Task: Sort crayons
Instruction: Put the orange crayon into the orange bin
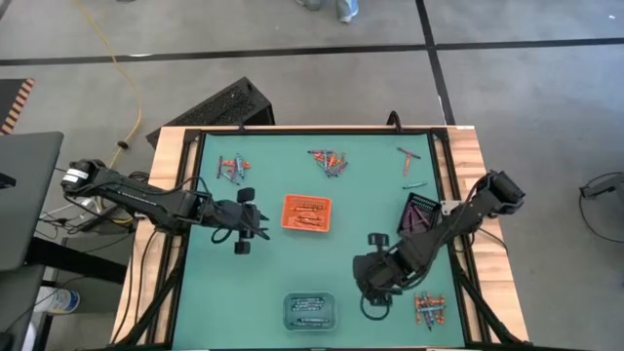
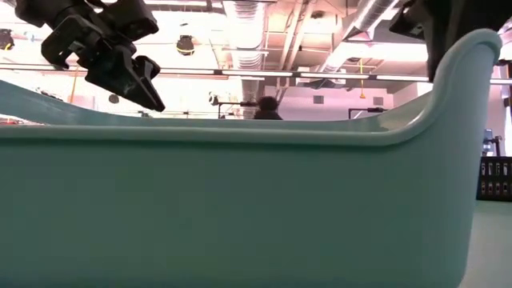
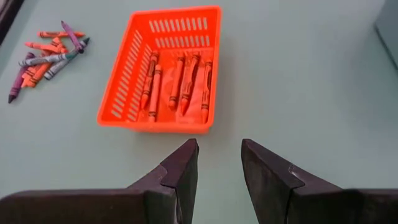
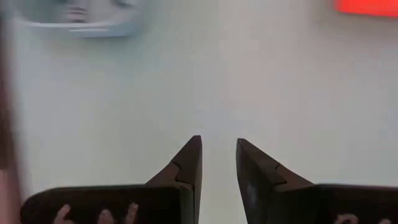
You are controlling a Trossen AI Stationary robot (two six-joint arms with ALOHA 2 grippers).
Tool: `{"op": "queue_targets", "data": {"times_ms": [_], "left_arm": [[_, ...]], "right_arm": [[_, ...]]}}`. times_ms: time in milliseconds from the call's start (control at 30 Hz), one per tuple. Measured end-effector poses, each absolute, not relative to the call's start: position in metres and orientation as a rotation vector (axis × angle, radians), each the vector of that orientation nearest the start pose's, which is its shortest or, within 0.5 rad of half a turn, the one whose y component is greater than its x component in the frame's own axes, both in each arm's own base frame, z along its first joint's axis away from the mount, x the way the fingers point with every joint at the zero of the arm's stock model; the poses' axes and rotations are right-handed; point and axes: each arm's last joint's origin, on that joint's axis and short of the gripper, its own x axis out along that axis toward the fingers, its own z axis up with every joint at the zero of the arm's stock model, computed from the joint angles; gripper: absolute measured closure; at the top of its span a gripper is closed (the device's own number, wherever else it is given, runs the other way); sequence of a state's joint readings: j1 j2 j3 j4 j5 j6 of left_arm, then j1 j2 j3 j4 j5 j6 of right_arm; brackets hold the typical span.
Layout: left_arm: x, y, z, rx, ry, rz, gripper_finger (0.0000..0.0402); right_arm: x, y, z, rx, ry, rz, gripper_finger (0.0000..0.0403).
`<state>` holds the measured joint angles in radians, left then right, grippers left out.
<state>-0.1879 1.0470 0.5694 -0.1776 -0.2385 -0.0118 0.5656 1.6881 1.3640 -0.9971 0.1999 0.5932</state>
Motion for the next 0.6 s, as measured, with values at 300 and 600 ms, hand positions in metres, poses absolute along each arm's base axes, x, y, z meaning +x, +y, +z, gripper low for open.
{"op": "queue_targets", "data": {"times_ms": [300,600], "left_arm": [[0.208,-0.033,0.216,0.123,0.624,0.050,0.0287],[0.208,-0.033,0.216,0.124,0.621,0.050,0.0287]], "right_arm": [[0.265,0.144,0.252,-0.219,1.249,-0.432,0.0310],[0.270,0.068,0.248,-0.342,1.319,-0.817,0.0310]]}}
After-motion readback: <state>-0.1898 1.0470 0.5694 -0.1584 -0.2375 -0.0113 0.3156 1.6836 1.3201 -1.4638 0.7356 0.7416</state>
